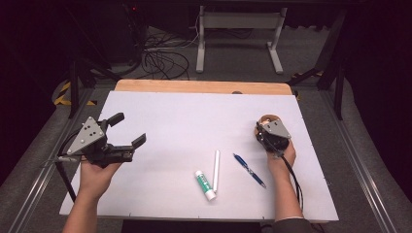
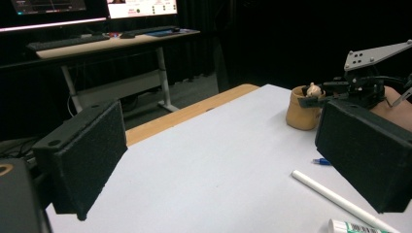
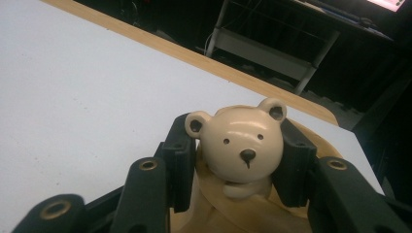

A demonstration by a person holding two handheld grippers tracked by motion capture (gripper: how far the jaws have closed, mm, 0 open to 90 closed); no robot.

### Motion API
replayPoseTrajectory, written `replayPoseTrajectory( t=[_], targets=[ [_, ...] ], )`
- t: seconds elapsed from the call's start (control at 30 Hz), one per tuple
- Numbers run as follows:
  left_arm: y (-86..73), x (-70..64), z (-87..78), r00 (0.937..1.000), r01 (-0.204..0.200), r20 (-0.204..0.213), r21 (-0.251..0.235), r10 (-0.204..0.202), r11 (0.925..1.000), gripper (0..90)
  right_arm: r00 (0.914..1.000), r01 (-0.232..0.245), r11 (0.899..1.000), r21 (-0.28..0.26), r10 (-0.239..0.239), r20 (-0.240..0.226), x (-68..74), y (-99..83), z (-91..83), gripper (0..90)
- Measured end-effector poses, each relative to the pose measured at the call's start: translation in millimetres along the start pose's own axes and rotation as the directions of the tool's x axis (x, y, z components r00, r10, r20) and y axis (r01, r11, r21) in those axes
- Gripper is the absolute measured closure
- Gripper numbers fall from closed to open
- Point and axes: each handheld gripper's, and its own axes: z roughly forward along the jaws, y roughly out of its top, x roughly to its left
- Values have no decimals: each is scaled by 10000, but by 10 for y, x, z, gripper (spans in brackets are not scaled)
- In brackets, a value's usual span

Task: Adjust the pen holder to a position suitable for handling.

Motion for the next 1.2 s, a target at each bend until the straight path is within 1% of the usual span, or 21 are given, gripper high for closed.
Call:
replayPoseTrajectory(
  t=[0.37,0.47,0.6,0.7,0.93,1.0,1.07,1.2],
  targets=[
    [5,-1,-6,10000,-32,-7,10,32,10000,52,9999,145,9999,31,-145,4,4,-1,1,580],
    [5,-1,-6,10000,-73,1,40,73,10000,52,9996,289,9996,33,-290,70,10,0,1,579],
    [5,-3,-4,10000,-54,-4,33,54,10000,52,9997,249,9997,39,-249,3,3,3,-5,591],
    [5,-4,-3,10000,-14,-5,1,14,10000,52,9996,274,9996,32,-274,62,13,2,-6,601],
    [2,1,-2,10000,-9,-23,12,9,10000,52,9986,504,9985,-214,-508,-163,76,43,-32,632],
    [0,1,-2,10000,2,-15,5,-2,10000,52,9985,489,9986,-209,-494,-220,88,50,-39,634],
    [1,0,-2,10000,-9,-15,9,9,10000,52,9987,375,9991,-214,-382,-330,88,49,-37,635],
    [2,6,-5,10000,-24,-16,24,24,10000,52,9987,326,9992,-229,-335,-387,95,51,-43,635]
  ],
)
